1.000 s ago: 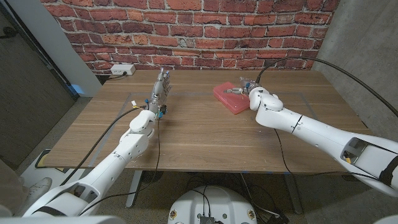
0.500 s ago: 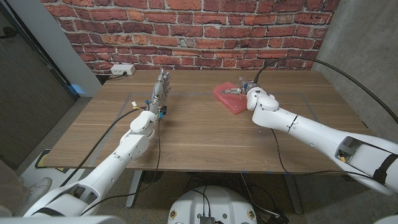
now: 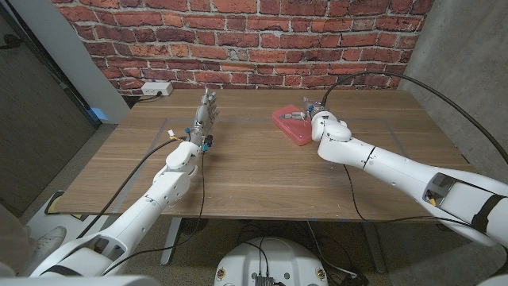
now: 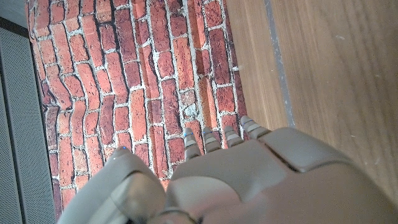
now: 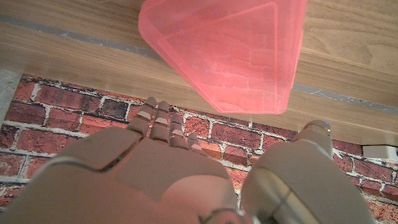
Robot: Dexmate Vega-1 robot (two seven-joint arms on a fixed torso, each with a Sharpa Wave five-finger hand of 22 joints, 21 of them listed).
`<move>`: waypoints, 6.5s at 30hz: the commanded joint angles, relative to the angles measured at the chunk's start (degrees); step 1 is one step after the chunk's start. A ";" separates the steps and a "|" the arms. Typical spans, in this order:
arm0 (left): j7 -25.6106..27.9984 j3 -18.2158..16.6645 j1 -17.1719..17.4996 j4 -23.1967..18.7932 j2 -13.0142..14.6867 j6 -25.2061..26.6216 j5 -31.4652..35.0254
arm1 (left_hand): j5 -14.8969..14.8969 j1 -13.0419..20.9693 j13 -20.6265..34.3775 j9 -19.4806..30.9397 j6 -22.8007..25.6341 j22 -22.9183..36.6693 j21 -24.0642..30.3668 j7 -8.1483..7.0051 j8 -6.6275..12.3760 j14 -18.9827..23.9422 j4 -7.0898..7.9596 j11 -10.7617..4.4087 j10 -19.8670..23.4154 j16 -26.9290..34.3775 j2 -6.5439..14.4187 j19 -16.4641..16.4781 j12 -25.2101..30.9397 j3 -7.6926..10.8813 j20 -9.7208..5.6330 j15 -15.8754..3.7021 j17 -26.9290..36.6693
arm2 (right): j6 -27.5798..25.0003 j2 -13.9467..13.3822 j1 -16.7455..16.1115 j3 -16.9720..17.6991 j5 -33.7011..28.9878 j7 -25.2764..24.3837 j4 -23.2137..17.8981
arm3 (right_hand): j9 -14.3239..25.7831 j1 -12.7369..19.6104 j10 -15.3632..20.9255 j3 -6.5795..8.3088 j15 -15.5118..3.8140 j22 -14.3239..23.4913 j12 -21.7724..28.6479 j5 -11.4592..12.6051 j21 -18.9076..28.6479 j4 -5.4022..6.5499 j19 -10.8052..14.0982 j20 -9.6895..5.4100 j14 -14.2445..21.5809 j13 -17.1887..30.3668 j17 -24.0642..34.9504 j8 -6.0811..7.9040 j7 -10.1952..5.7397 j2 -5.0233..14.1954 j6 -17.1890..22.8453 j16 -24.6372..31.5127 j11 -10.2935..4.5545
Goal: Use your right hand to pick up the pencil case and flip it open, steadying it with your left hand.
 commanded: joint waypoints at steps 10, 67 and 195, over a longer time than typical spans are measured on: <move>1.20 -0.70 1.10 -0.45 -0.15 -1.54 0.15 | 0.22 0.22 0.18 0.15 -0.57 0.10 -0.15 -0.01 -0.62 0.41 -0.05 -0.34 0.37 0.06 0.22 0.13 -0.20 -0.24 0.11 -3.53 0.09 | 0.13 2.40 2.66 -2.49 0.69 2.45 4.70 | 0.22 0.57 -3.15 -0.93 0.45 0.18 -1.12 0.69 -1.05 0.92 -2.53 0.09 -6.54 0.26 0.28 -0.59 1.81 2.04 -16.01 -1.05 0.06; 0.26 -0.45 -0.34 1.36 -0.75 -1.29 -0.23 | 0.39 0.48 0.19 0.19 -0.06 0.10 -0.15 -0.01 -0.56 0.79 -0.01 -0.41 0.91 0.04 0.69 0.23 -0.24 -0.53 0.04 -3.60 0.10 | 1.06 5.49 5.80 -7.08 2.33 4.67 12.44 | 0.02 17.21 3.66 3.77 -2.98 0.23 1.21 -3.17 -0.32 -1.70 1.05 0.04 7.49 0.61 0.22 0.60 -1.48 9.96 -11.54 0.69 -0.39; -23.28 5.13 -11.74 13.58 -11.99 -9.75 -4.43 | 0.10 13.11 0.50 0.39 -19.29 0.40 0.43 0.14 -1.83 1.29 -8.45 -2.07 -11.04 0.21 -3.96 0.67 -1.98 -1.18 8.69 1.59 0.39 | 33.14 -12.27 -11.19 28.72 32.80 -1.60 -15.27 | -0.04 35.71 24.22 18.64 -20.60 0.16 14.16 14.57 -0.46 -1.02 8.27 0.16 31.13 7.42 5.57 0.23 -3.16 13.63 -3.13 4.74 -13.39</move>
